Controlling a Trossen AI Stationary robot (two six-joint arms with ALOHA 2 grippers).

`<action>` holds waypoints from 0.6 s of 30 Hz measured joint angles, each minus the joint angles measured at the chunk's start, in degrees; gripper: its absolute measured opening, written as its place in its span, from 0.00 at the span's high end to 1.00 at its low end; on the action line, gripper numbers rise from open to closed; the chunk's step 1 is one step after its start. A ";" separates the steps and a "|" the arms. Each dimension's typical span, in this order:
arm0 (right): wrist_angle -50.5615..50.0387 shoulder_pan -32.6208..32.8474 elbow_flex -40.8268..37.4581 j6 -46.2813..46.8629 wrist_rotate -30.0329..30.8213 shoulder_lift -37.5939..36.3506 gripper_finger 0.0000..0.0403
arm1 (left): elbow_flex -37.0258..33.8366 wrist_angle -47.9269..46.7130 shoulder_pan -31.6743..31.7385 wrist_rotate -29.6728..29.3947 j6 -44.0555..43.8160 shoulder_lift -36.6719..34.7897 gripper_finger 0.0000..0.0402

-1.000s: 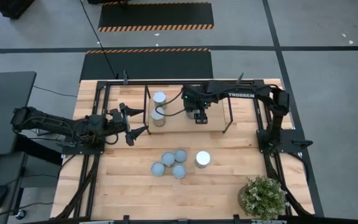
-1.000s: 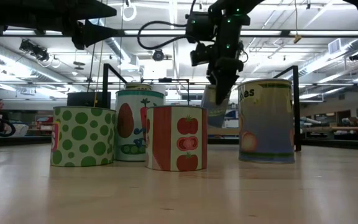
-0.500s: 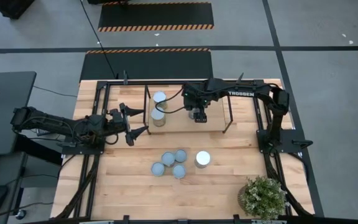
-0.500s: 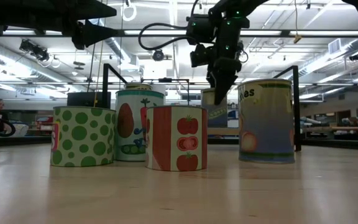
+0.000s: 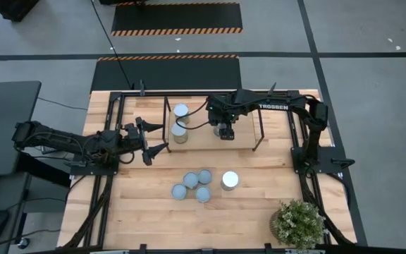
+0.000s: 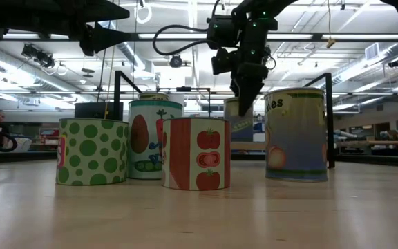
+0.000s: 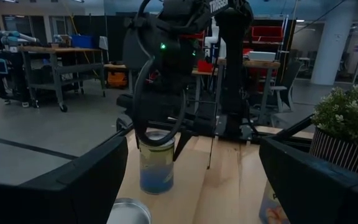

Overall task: Pick and place cans onto a shelf
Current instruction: Put the canned peas on the shelf

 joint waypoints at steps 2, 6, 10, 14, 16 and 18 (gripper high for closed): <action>0.20 0.00 0.00 0.50 -0.85 0.00 0.10 | 0.00 0.00 0.00 0.00 -0.12 0.00 0.08; 1.40 0.00 0.00 1.65 -1.65 0.00 0.10 | 0.00 0.00 0.00 0.00 -0.12 0.00 0.08; 1.96 0.00 0.00 1.63 -1.74 0.00 0.10 | -0.02 0.00 0.00 0.00 -0.12 0.00 0.08; 3.56 0.00 0.00 1.63 -1.86 0.00 0.10 | -0.02 0.02 0.00 0.00 -0.10 0.00 0.08; 4.05 0.00 0.00 1.63 -1.87 -0.04 0.10 | -0.02 0.02 0.00 0.00 -0.10 0.00 0.08; 4.76 0.00 0.00 1.63 -1.87 -0.04 0.10 | -0.02 0.01 0.00 0.00 -0.10 0.00 0.08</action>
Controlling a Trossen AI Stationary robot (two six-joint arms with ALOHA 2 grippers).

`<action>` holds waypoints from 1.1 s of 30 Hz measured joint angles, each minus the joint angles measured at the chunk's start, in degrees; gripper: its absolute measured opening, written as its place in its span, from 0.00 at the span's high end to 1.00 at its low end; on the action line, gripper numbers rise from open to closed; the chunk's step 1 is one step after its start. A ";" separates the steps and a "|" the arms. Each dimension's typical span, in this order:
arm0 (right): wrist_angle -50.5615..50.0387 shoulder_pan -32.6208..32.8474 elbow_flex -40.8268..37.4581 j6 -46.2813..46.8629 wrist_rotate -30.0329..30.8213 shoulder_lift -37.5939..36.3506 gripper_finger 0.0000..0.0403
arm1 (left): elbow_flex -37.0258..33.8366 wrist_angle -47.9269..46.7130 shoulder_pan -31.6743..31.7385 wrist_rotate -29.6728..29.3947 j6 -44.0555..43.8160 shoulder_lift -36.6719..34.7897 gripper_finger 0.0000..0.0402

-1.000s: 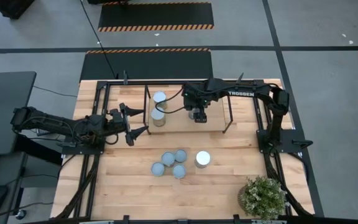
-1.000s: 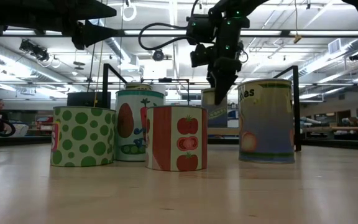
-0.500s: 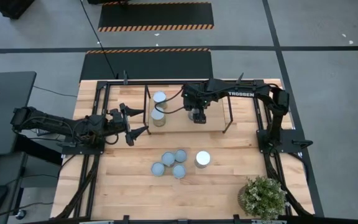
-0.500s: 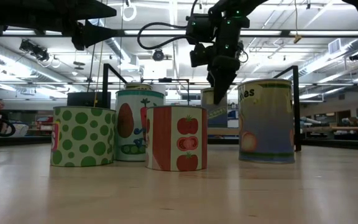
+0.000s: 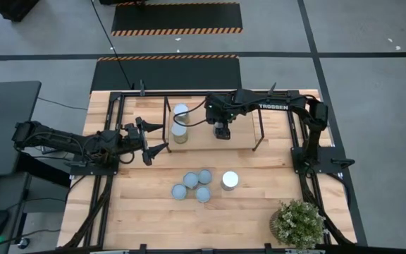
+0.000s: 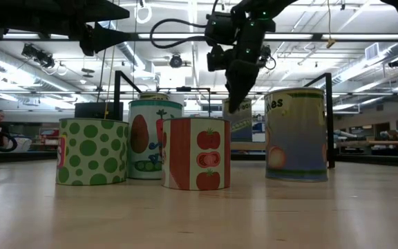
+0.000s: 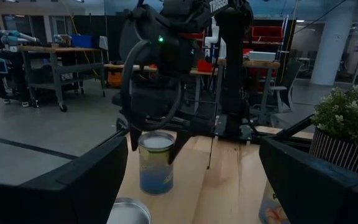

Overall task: Pick and place cans onto a shelf
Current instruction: Put the canned peas on the shelf

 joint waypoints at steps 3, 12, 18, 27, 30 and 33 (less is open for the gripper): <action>1.53 0.00 0.00 0.00 -0.20 0.00 0.10 | 0.00 -0.01 0.00 0.00 0.00 0.00 0.08; 5.11 0.11 0.00 -0.02 -1.51 -2.77 0.10 | -0.02 -0.43 0.00 0.00 0.02 0.00 0.08; 2.14 0.36 0.00 0.01 -1.46 -7.55 0.10 | -0.02 -0.76 0.00 0.00 0.00 0.00 0.08; -9.49 2.01 0.00 4.20 2.91 -10.23 0.10 | -0.02 -0.80 0.00 0.00 -0.78 0.00 0.08; -10.94 1.99 -1.15 5.38 4.73 -9.81 0.10 | -0.02 -0.82 0.00 0.00 -1.15 0.00 0.08; -10.19 1.99 -3.80 5.55 4.88 -9.81 0.10 | -0.02 -0.91 0.00 0.00 -1.14 0.00 0.08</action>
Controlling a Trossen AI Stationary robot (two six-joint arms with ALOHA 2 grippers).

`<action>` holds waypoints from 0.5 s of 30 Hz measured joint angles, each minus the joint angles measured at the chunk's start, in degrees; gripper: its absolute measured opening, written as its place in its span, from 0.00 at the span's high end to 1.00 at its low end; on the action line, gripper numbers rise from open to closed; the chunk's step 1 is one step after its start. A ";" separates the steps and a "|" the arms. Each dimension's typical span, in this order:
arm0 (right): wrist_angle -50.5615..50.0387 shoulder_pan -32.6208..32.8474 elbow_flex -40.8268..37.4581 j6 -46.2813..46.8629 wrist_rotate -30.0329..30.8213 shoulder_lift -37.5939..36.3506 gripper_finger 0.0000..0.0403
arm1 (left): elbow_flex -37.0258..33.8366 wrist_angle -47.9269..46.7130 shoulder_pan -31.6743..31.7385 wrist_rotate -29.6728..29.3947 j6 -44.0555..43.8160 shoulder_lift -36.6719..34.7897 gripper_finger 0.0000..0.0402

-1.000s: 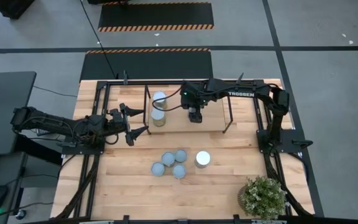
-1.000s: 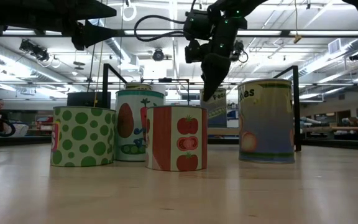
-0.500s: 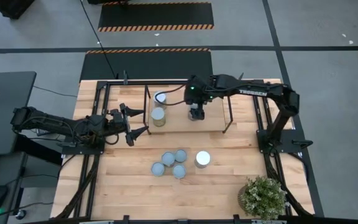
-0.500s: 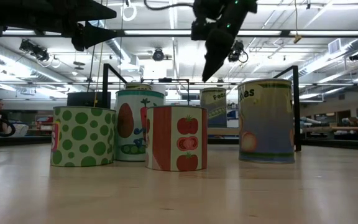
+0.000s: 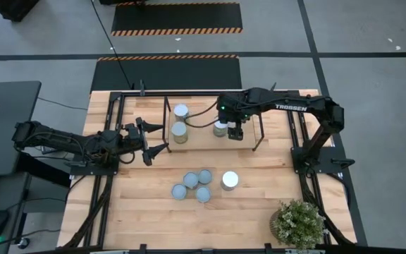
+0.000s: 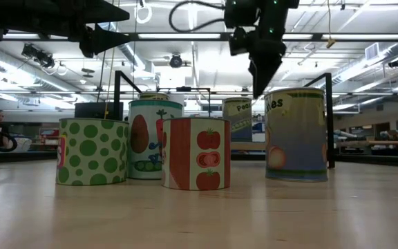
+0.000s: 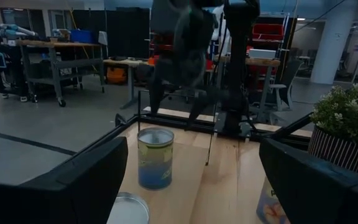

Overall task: Pick and place cans onto a shelf
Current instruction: Put the canned peas on the shelf

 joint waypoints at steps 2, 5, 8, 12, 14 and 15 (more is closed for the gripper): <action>-0.24 0.02 -1.97 -0.04 -0.49 0.00 0.11 | 0.00 -0.01 0.00 0.00 0.00 0.00 0.08; 1.60 0.04 -5.19 -0.46 -2.67 0.00 0.14 | 0.00 -0.05 0.00 0.00 0.00 0.00 0.08; 3.67 0.37 -7.46 -0.62 -2.87 0.02 0.20 | 0.00 -0.02 0.00 0.00 0.02 0.00 0.08; 7.98 0.43 -9.18 -0.75 -2.56 0.04 0.29 | 0.00 0.02 0.00 0.00 -0.04 0.00 0.08; 10.55 0.39 -9.47 -0.61 -3.37 0.03 0.34 | 0.00 0.01 0.00 0.00 -0.04 0.00 0.08; 11.67 0.39 -9.51 -0.63 -3.70 0.04 0.36 | 0.00 0.02 0.00 0.00 -0.10 0.00 0.08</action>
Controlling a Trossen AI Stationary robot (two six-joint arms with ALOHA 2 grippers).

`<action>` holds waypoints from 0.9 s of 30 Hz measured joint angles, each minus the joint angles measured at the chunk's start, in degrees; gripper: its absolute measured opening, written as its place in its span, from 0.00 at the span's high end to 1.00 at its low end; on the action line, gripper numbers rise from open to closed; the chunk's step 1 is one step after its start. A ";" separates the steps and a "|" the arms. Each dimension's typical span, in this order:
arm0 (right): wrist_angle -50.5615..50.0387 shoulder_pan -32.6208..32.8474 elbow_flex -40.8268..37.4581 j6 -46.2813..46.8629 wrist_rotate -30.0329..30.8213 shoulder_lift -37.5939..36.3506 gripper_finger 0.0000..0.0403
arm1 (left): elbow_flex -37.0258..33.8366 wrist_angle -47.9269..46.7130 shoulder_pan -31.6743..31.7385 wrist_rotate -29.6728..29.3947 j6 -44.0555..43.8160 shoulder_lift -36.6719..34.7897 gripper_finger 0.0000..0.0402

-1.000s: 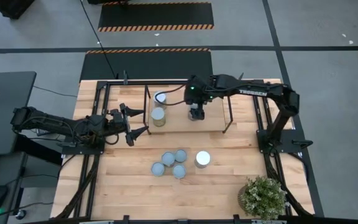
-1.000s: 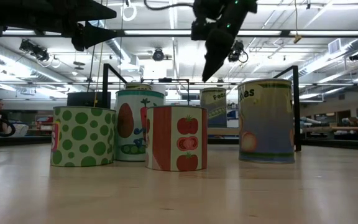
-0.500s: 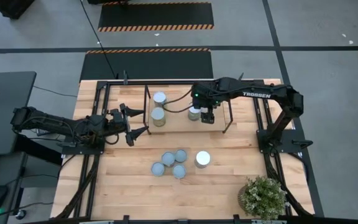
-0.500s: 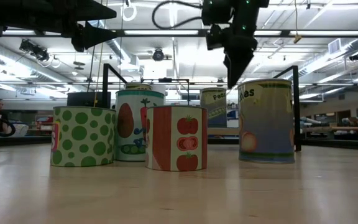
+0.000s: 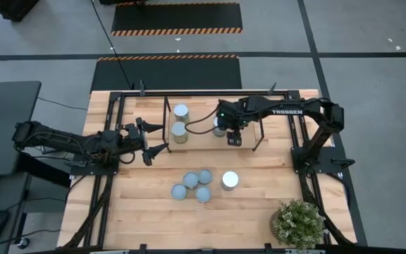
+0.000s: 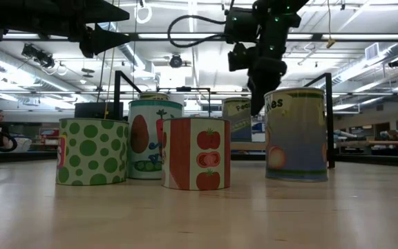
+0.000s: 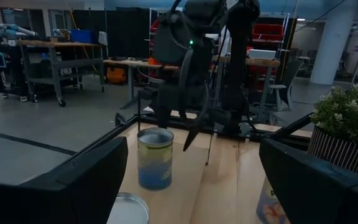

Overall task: Pick and place cans onto a shelf
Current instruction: Put the canned peas on the shelf

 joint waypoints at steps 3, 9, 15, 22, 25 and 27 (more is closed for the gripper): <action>3.94 0.04 -0.02 0.00 -0.51 0.00 0.41 | 0.00 0.00 0.00 0.00 -0.05 0.00 0.08; 10.61 -0.22 -0.01 -0.23 -0.57 0.00 0.47 | 0.00 0.00 -0.01 0.00 -0.03 0.00 0.08; 15.29 -0.20 -0.02 0.06 -0.59 0.00 0.48 | 0.00 0.00 0.00 0.00 -0.01 0.00 0.08; 17.34 0.31 -0.02 1.94 -0.57 0.00 0.48 | 0.00 0.00 0.00 0.00 0.03 0.00 0.08; 16.20 1.42 -0.02 3.72 -0.53 0.00 0.48 | 0.00 0.00 -0.01 0.00 0.06 0.00 0.08; 15.07 2.49 -0.01 5.42 0.21 0.00 0.48 | 0.00 0.00 -0.02 0.00 0.07 0.00 0.08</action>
